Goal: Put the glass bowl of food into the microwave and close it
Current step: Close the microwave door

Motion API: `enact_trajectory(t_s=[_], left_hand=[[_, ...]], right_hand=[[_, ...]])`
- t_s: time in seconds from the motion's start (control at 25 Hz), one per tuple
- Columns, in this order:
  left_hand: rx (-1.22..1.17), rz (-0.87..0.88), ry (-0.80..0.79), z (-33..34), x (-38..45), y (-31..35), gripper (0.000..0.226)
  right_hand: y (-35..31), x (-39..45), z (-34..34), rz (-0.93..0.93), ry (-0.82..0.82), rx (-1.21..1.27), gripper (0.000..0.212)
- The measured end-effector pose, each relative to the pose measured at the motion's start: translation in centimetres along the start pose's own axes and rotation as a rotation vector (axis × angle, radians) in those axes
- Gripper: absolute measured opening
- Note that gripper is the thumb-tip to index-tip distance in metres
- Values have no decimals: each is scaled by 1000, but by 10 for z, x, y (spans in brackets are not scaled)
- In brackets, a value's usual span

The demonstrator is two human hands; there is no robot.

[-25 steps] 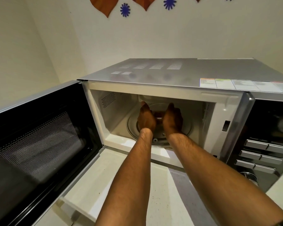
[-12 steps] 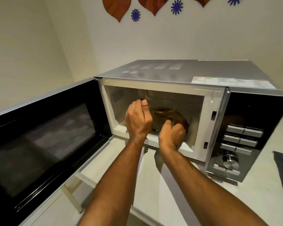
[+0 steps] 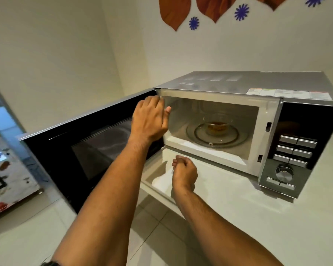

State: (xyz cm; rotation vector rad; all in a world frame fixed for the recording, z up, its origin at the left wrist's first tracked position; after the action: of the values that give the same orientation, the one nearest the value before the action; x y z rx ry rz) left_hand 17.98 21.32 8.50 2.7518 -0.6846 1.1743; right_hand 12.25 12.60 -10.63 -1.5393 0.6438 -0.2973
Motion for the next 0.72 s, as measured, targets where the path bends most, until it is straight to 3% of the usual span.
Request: enact_trajectory(t_s=[0.2,0.36,0.56,0.72], left_hand=[[192,-197,-225,-40,-8,-65,57],[212,-284,-383,-55,-14,-84,60],[55,-395,-579,-70,-11,-74,61],[19,-445,-796,-80,-5,-50,56]], right_hand=[[16,-44,63,122,-307,7,22],[24,-72,102,208,-560,-73,35],[25,-107,110,398,-687,64,29],[25,-105,76,351,-638,54,27]])
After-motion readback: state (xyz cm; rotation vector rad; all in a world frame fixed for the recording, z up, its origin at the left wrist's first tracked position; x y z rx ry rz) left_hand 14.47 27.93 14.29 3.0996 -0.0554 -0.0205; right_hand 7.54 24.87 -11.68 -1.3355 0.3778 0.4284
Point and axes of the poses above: each hand's wrist, its own x-axis towards the middle knuckle, its own z-axis out of the palm, y = z × x, the point moved 5 cm from there along x, towards the middle knuckle, and after that the axes turned 7 degrees about -x, right-handed, at the moved point
